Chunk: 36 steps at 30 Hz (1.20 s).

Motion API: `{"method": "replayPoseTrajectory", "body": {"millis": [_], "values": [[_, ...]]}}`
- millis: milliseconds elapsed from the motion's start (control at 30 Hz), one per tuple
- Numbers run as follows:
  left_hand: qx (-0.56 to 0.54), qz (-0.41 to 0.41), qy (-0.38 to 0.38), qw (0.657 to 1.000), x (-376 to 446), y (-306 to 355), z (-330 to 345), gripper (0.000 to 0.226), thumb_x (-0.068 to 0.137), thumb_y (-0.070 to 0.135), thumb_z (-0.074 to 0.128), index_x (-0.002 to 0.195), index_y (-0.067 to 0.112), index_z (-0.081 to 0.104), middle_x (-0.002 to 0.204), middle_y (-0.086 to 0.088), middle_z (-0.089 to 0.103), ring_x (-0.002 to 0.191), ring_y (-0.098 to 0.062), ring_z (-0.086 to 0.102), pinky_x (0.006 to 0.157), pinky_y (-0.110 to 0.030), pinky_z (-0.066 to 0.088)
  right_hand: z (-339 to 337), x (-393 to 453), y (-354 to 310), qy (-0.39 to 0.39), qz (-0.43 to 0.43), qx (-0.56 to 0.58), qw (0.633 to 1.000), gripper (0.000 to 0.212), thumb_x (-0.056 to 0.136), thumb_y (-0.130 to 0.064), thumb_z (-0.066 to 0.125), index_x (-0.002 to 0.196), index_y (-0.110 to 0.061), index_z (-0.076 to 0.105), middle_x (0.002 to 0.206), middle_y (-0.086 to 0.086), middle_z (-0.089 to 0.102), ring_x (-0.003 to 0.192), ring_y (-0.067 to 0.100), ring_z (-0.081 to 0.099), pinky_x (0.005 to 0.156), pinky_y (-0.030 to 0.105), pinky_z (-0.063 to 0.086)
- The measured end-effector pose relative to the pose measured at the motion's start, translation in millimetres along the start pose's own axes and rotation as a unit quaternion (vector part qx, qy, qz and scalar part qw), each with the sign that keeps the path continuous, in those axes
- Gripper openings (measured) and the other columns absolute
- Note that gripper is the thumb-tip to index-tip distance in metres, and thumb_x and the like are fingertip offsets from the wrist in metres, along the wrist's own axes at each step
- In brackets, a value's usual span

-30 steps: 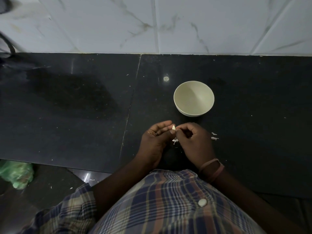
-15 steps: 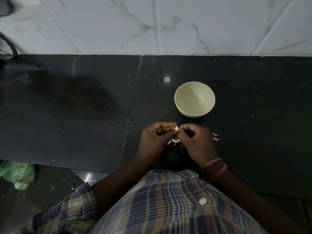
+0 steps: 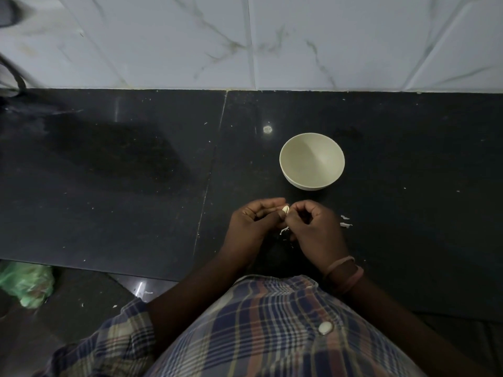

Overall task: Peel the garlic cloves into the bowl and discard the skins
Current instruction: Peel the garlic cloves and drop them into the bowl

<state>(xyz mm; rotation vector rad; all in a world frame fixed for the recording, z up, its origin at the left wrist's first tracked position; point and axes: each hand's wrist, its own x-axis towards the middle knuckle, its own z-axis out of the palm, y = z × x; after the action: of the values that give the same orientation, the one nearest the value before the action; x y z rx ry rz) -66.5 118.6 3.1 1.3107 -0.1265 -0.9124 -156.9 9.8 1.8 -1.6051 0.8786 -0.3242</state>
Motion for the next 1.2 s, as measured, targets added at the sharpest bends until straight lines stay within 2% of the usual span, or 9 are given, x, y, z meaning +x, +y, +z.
{"method": "replayPoseTrajectory", "body": {"millis": [167, 333, 467, 700, 900, 1033, 1200], "values": [[-0.028, -0.019, -0.006, 0.999, 0.2, -1.5, 0.1, 0.023, 0.090, -0.002, 0.067, 0.112, 0.005, 0.072, 0.106, -0.018, 0.076, 0.097, -0.027, 0.072, 0.092, -0.037, 0.058, -0.2, -1.2, 0.6, 0.002, -0.007, 0.007, 1.000, 0.008, 0.087, -0.019, 0.072, 0.081, -0.016, 0.069, 0.065, -0.002, 0.067, 0.054, 0.007, 0.058, 0.056, 0.024, 0.047], [-0.023, -0.023, 0.000, 0.999, 1.3, -4.9, -2.0, 0.023, 0.089, 0.000, 0.069, 0.110, 0.007, 0.073, 0.105, -0.018, 0.076, 0.093, -0.023, 0.073, 0.082, -0.032, 0.058, 0.3, -1.1, 1.8, -0.007, 0.004, 0.008, 1.000, 0.009, 0.088, -0.019, 0.074, 0.084, -0.013, 0.070, 0.070, 0.003, 0.069, 0.057, 0.008, 0.058, 0.057, 0.027, 0.050], [-0.047, -0.042, 0.005, 0.998, 1.0, -7.0, -1.4, 0.023, 0.092, 0.002, 0.066, 0.114, 0.003, 0.070, 0.109, -0.021, 0.074, 0.097, -0.028, 0.071, 0.091, -0.039, 0.057, -0.2, -0.8, 3.3, -0.006, 0.011, 0.000, 1.000, 0.008, 0.090, -0.019, 0.071, 0.086, -0.013, 0.069, 0.073, 0.004, 0.070, 0.058, 0.008, 0.059, 0.058, 0.027, 0.049], [-0.124, -0.082, 0.015, 0.989, 2.5, -6.7, -0.9, 0.024, 0.093, -0.001, 0.062, 0.117, 0.000, 0.067, 0.106, -0.017, 0.074, 0.089, -0.020, 0.073, 0.078, -0.028, 0.059, 1.0, -0.3, 2.2, -0.003, 0.018, -0.004, 1.000, 0.005, 0.092, -0.016, 0.068, 0.088, -0.013, 0.068, 0.074, 0.002, 0.069, 0.058, 0.007, 0.059, 0.056, 0.021, 0.049], [-0.163, -0.104, 0.012, 0.981, 2.4, -5.6, -0.7, 0.023, 0.097, 0.000, 0.057, 0.118, -0.001, 0.065, 0.104, -0.016, 0.075, 0.088, -0.018, 0.073, 0.077, -0.025, 0.059, 1.2, -0.4, 2.5, -0.001, 0.021, 0.007, 1.000, 0.006, 0.091, -0.014, 0.068, 0.088, -0.010, 0.068, 0.073, 0.004, 0.069, 0.056, 0.007, 0.058, 0.055, 0.023, 0.049], [-0.185, -0.115, 0.010, 0.976, 3.2, -4.2, -1.3, 0.023, 0.097, 0.000, 0.057, 0.118, 0.001, 0.065, 0.106, -0.016, 0.075, 0.089, -0.019, 0.074, 0.079, -0.025, 0.060, 1.8, -0.1, 0.4, 0.003, 0.021, 0.018, 1.000, 0.007, 0.092, -0.012, 0.067, 0.087, -0.006, 0.067, 0.064, -0.004, 0.066, 0.051, 0.002, 0.056, 0.053, 0.019, 0.047], [-0.206, -0.127, 0.023, 0.970, 3.3, -3.0, -0.9, 0.021, 0.096, 0.001, 0.058, 0.116, 0.002, 0.066, 0.105, -0.016, 0.075, 0.087, -0.018, 0.073, 0.079, -0.024, 0.060, 5.4, 0.6, 0.2, 0.022, 0.022, 0.014, 0.999, 0.013, 0.094, -0.015, 0.065, 0.086, -0.005, 0.065, 0.062, -0.003, 0.064, 0.050, 0.004, 0.055, 0.051, 0.019, 0.045]]}}
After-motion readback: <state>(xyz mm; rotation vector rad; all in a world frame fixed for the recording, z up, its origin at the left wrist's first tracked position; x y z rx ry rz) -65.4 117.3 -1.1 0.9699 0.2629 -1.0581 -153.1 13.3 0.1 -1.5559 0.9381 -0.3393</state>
